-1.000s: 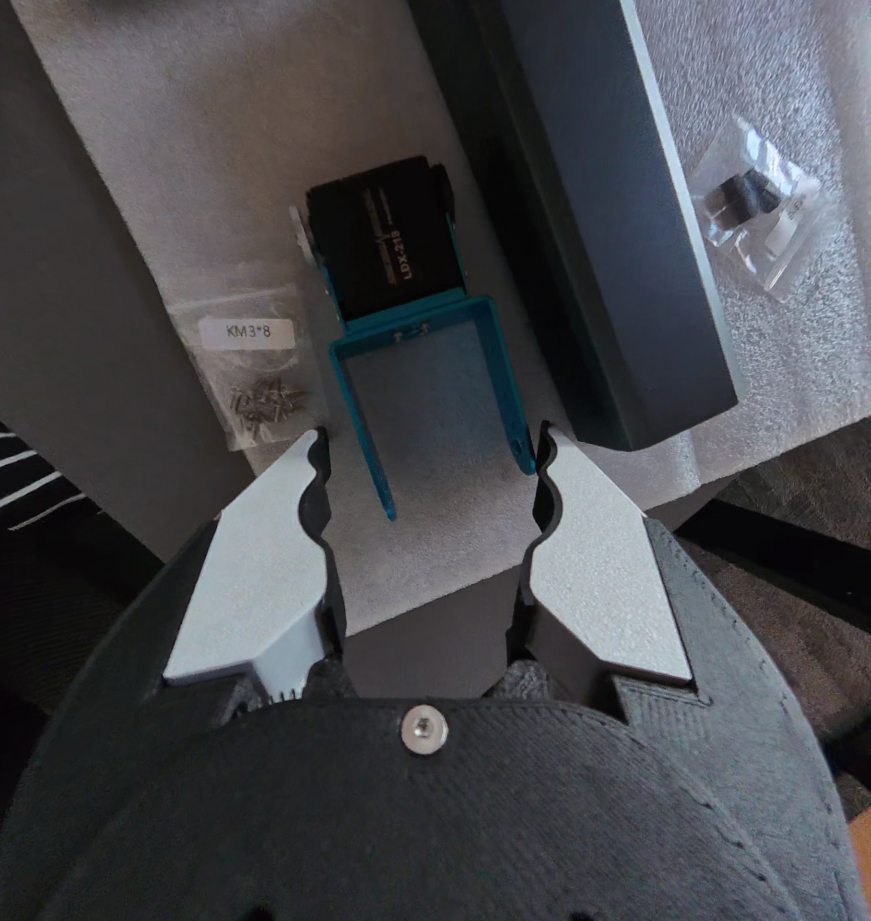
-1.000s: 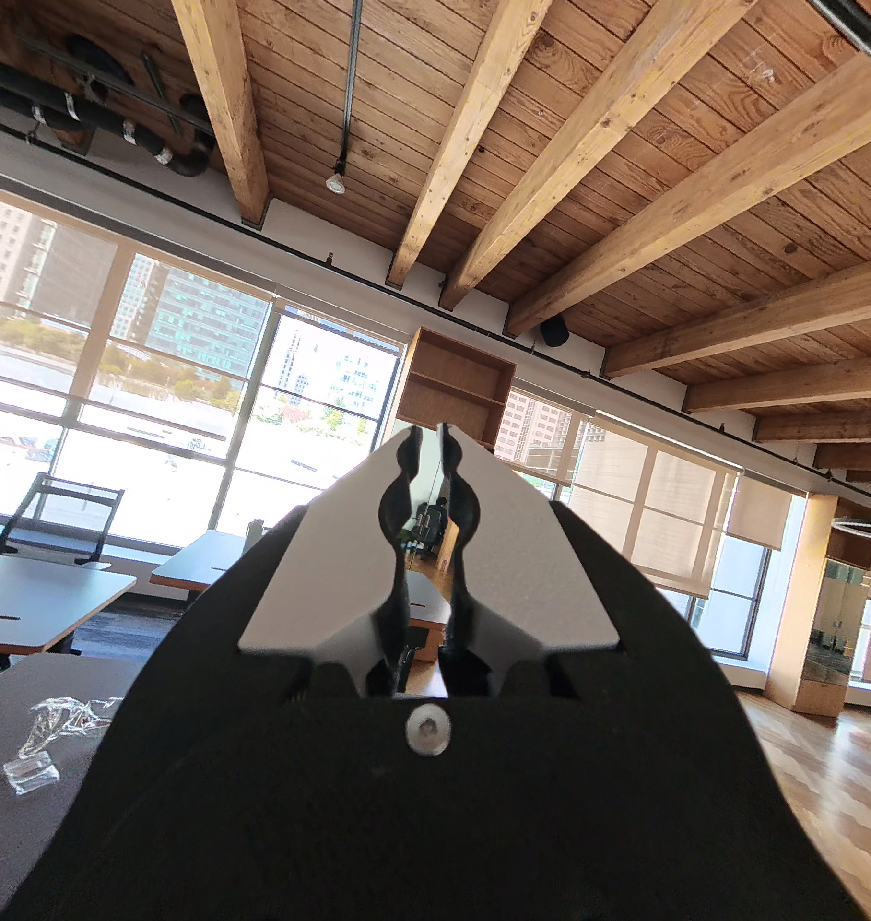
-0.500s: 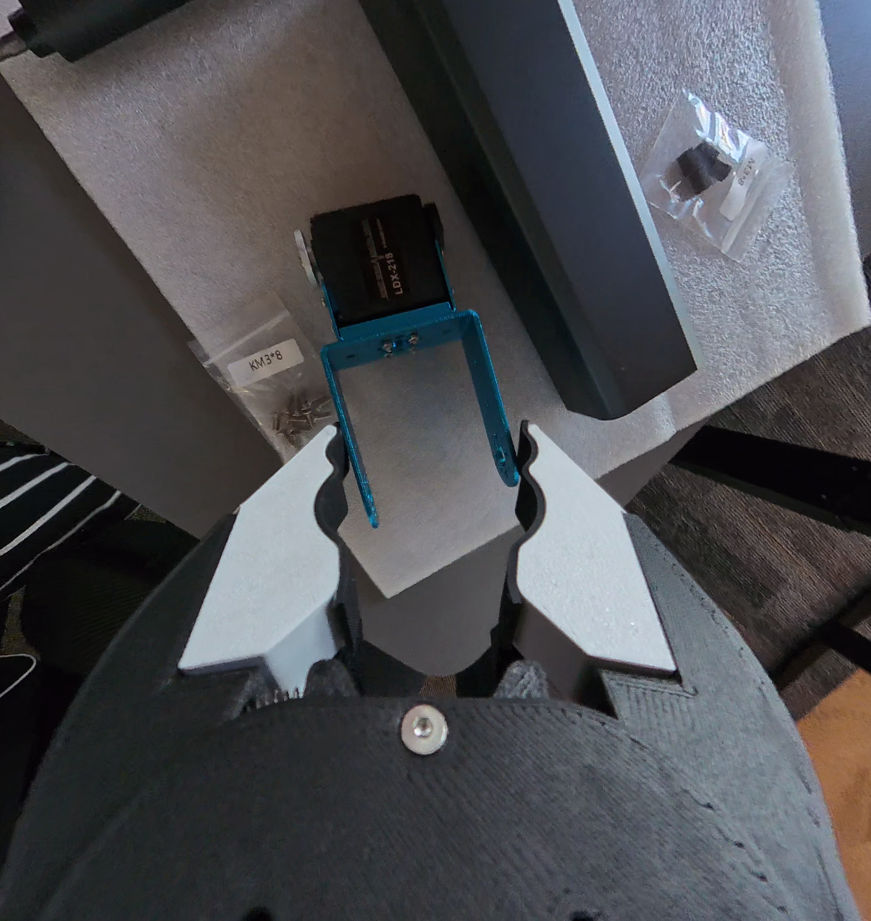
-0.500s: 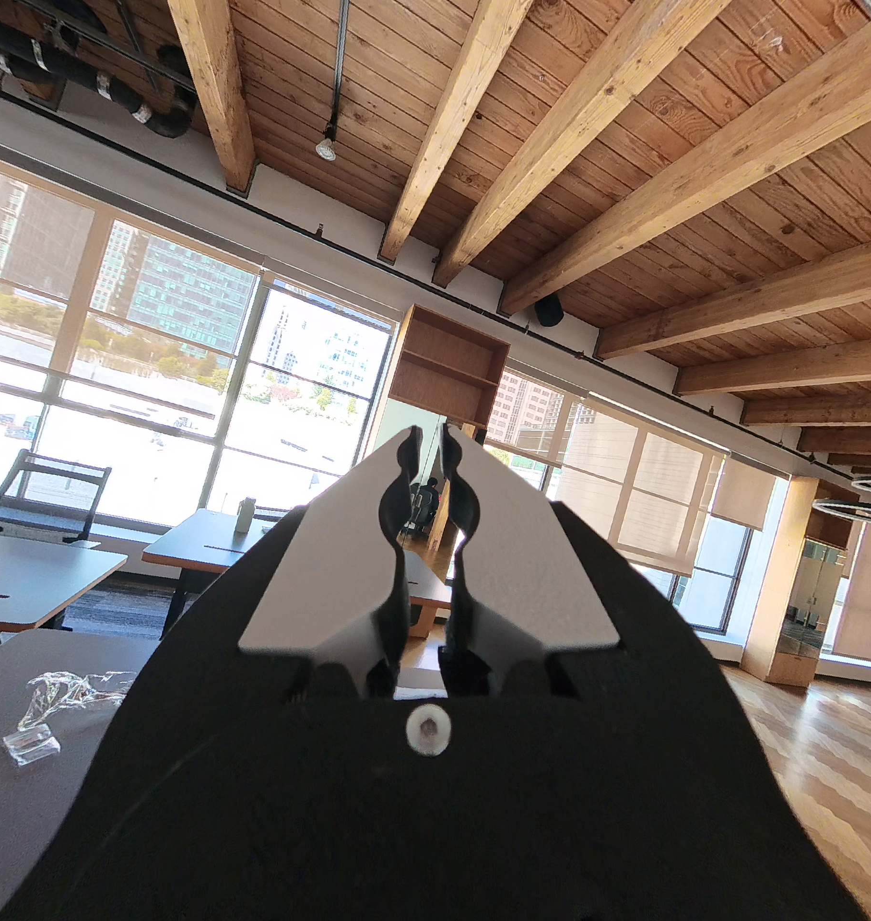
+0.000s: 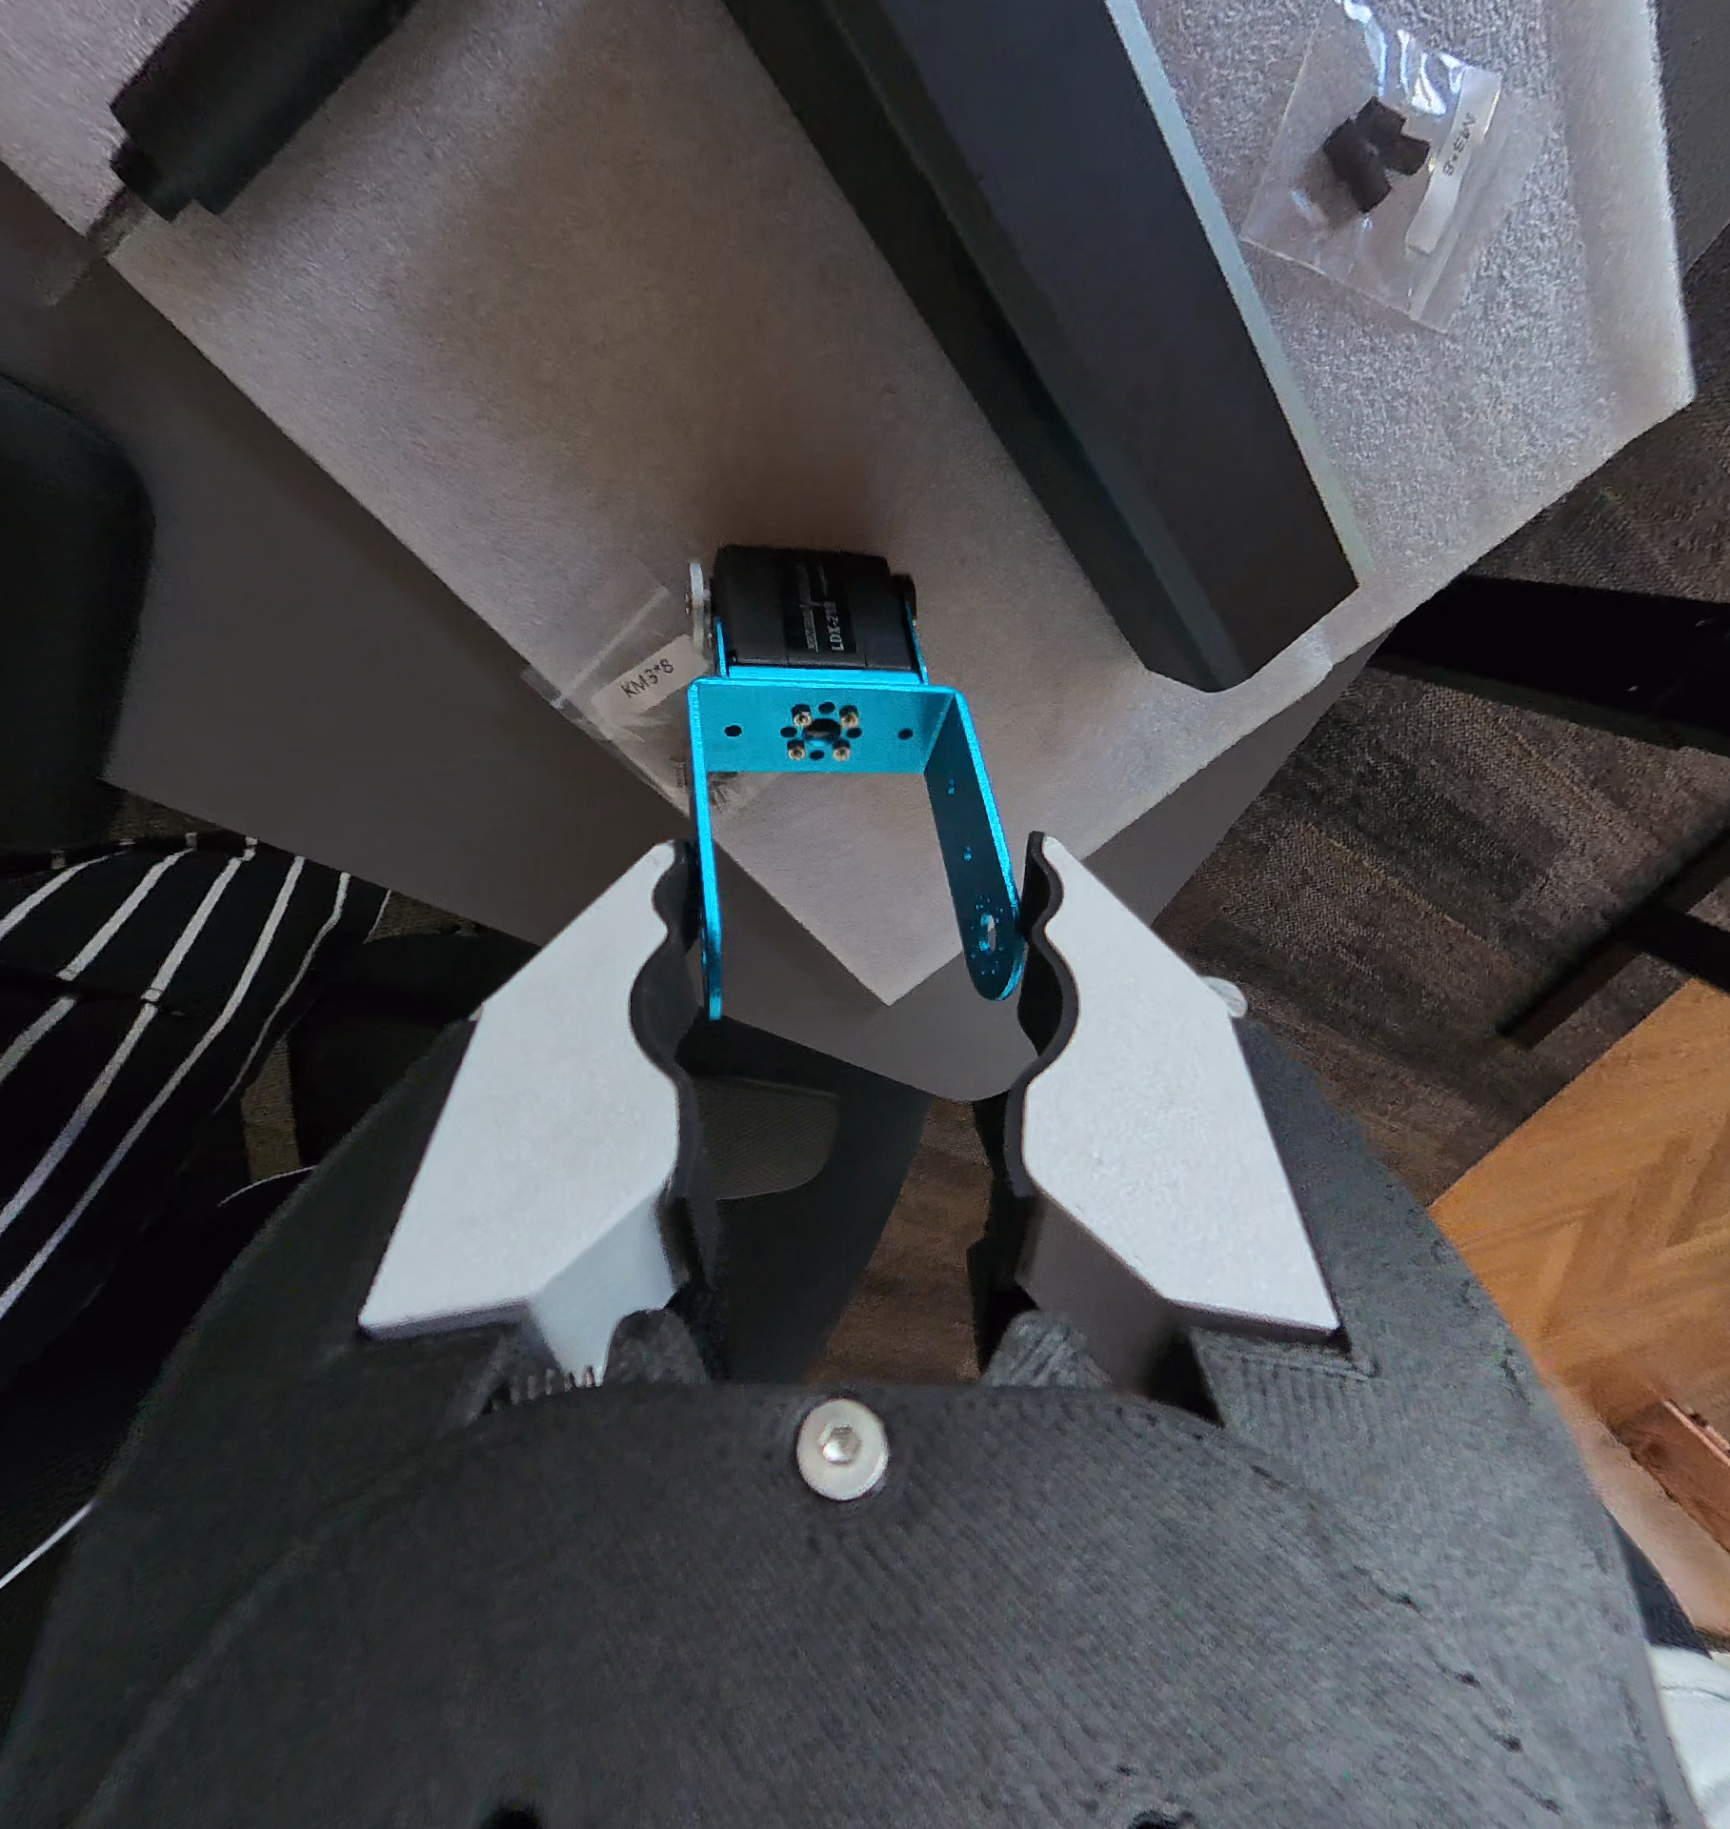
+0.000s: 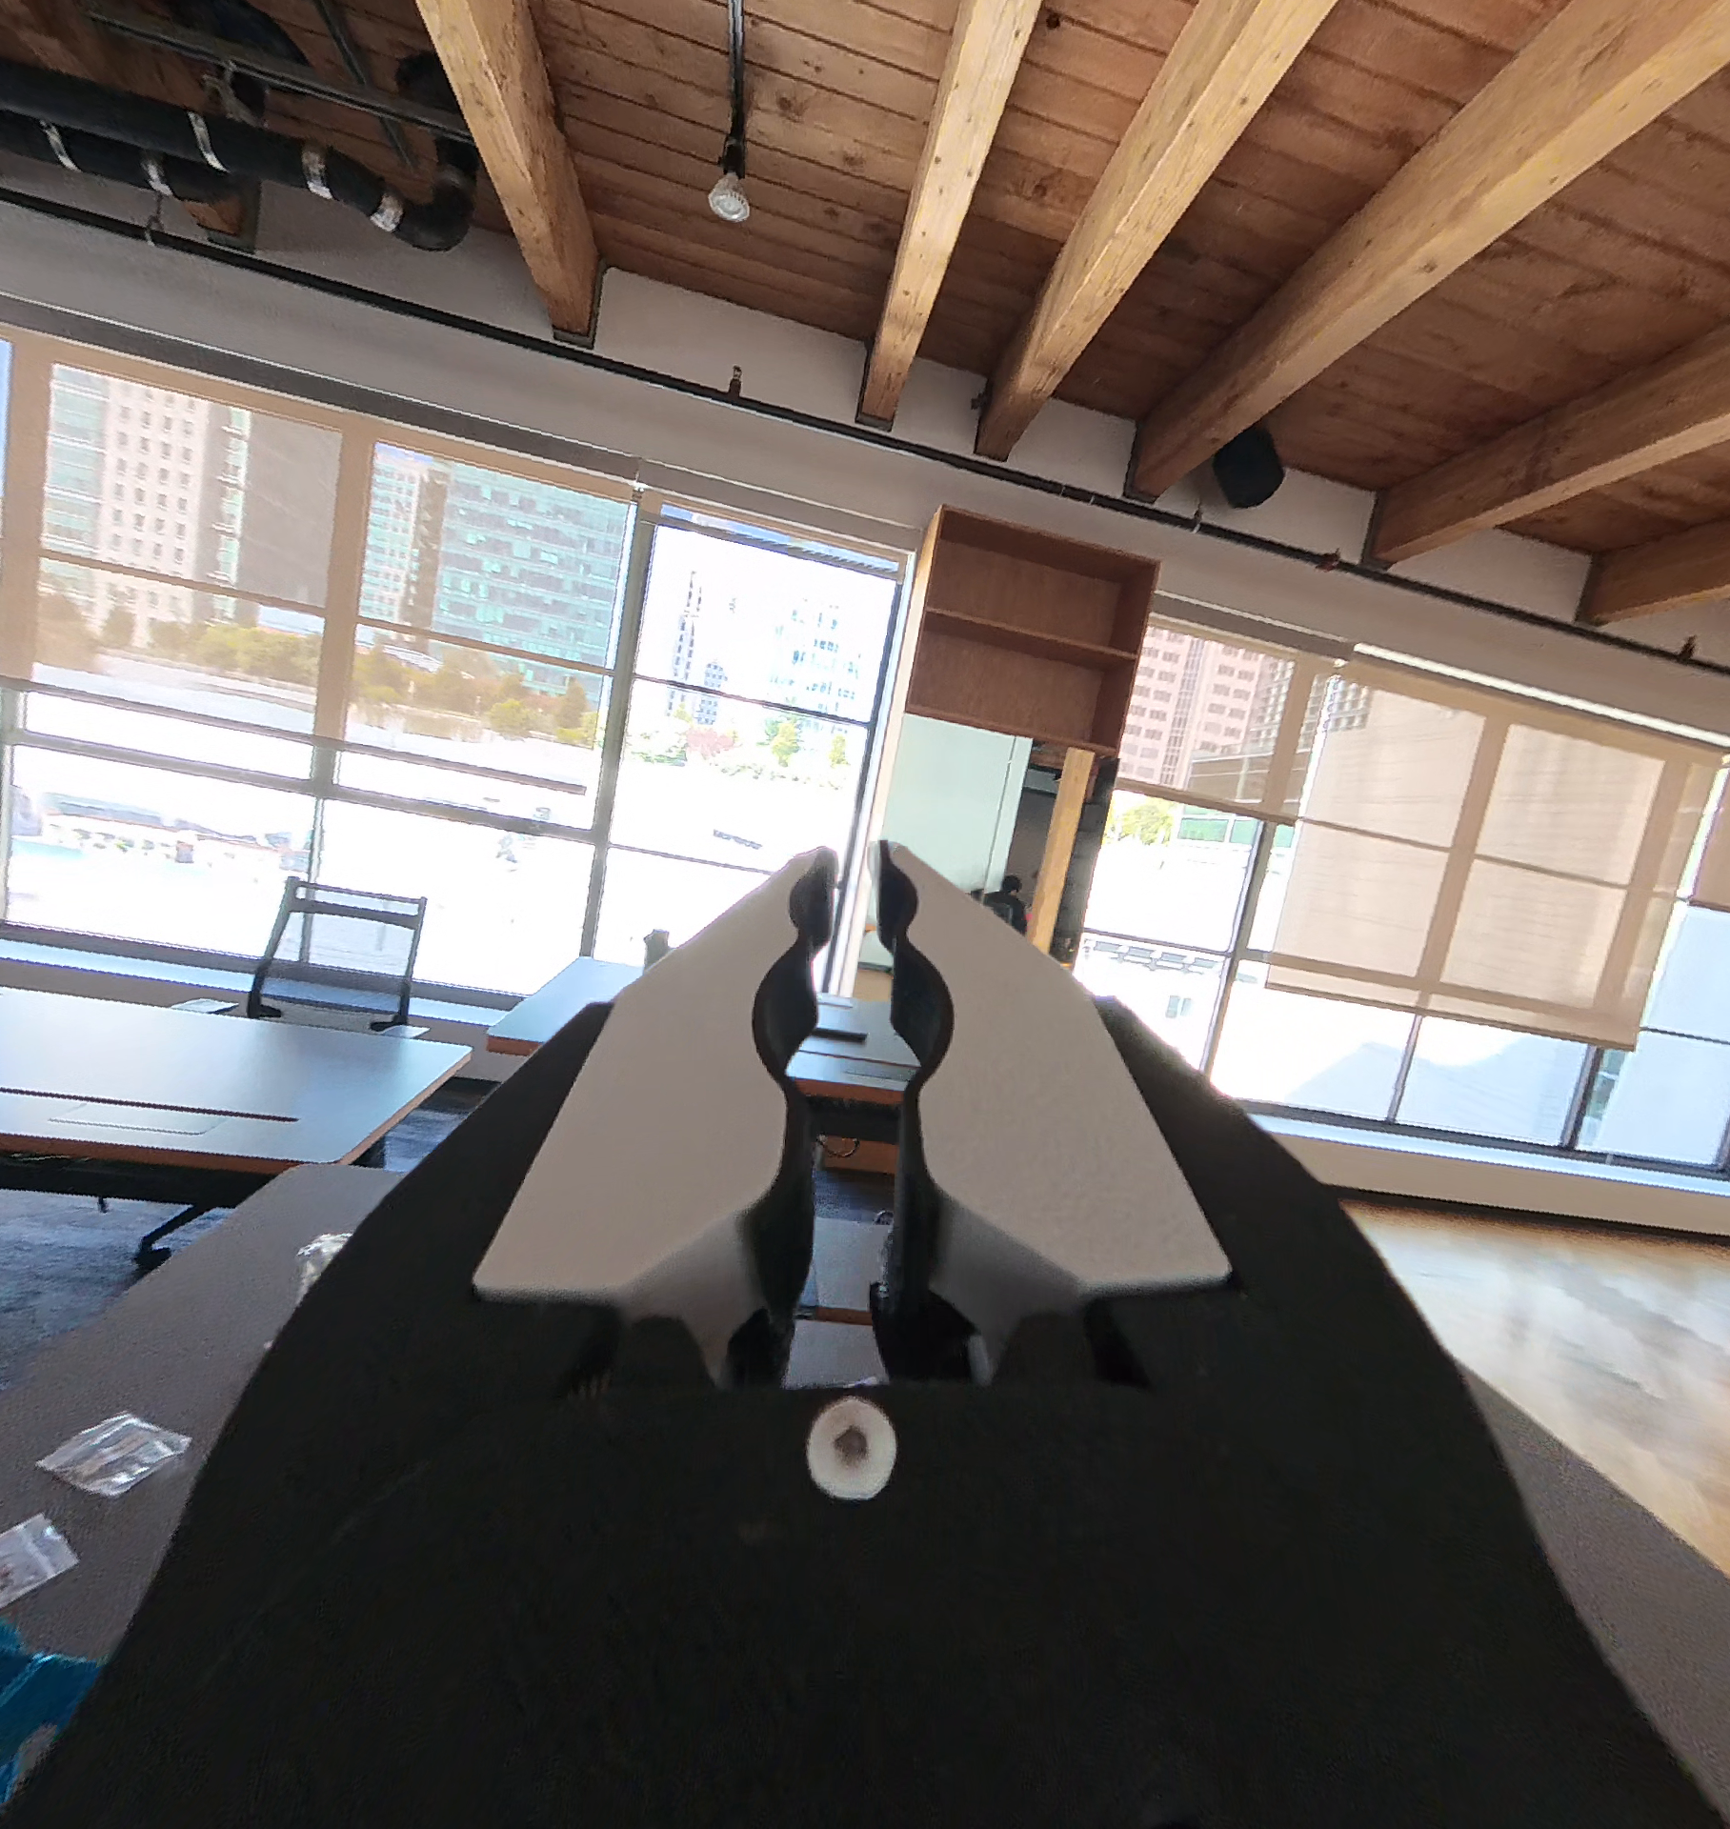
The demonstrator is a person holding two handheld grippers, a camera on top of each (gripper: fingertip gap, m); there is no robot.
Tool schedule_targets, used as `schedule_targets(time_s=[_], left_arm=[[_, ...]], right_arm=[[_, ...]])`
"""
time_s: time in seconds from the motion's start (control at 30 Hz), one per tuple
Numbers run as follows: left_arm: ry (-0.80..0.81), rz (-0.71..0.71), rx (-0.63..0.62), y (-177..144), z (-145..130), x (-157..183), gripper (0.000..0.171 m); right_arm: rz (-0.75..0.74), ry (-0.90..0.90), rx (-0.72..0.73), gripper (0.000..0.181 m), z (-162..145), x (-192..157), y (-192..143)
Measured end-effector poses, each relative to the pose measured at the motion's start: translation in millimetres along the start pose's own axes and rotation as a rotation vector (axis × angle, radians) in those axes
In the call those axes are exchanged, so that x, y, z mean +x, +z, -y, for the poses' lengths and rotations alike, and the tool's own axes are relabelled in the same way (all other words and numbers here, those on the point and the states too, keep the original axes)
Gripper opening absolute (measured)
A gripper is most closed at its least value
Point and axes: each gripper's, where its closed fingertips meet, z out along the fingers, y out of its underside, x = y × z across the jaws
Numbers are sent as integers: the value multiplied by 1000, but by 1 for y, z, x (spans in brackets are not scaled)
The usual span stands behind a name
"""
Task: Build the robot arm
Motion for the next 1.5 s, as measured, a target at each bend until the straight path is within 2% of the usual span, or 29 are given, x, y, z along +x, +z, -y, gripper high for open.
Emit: schedule_targets(time_s=[0.17, 0.53, 0.6, 0.7, 0.77, 0.83, 0.93, 1.03, 1.13, 1.2, 1.23, 1.27, 1.33, 1.43, 1.5], left_arm=[[13, 12, -17, -7, 1, -4, 66], [20, -20, -72, -10, 9, 1, 65], [38, -22, -98, -12, 11, 3, 65], [68, -17, -140, -19, 14, 3, 65], [88, -15, -175, -27, 18, 3, 65], [117, -5, -204, -36, 23, 2, 65], [148, 7, -228, -56, 33, 2, 65], [189, 5, -251, -82, 43, 9, 65], [207, -25, -263, -116, 52, 24, 65], [231, -32, -259, -145, 57, 35, 64], [243, -29, -254, -160, 59, 40, 65], [255, -24, -247, -177, 62, 44, 64], [270, -21, -233, -211, 65, 54, 64], [268, -46, -221, -264, 64, 72, 64], [263, -75, -195, -300, 63, 86, 64]], right_arm=[[26, 46, -26, 6, -19, -2, 7], [31, 25, -33, 6, -20, -4, 5], [47, 2, -52, 6, -28, -14, 8], [113, -57, -107, 7, -51, -47, 17], [224, -33, -122, 7, -69, -90, 27], [375, 40, -134, 7, -88, -149, 35], [674, 148, -184, 10, -117, -270, 36], [1031, 265, -199, 18, -129, -407, 10], [1320, 398, -250, 31, -134, -525, -25], [1474, 470, -257, 52, -132, -593, -49], [1531, 478, -277, 69, -133, -626, -61], [1590, 480, -304, 77, -134, -657, -74], [1648, 425, -325, 83, -138, -713, -96], [1685, 285, -256, 93, -142, -787, -122], [1689, 228, -205, 92, -142, -825, -131]])
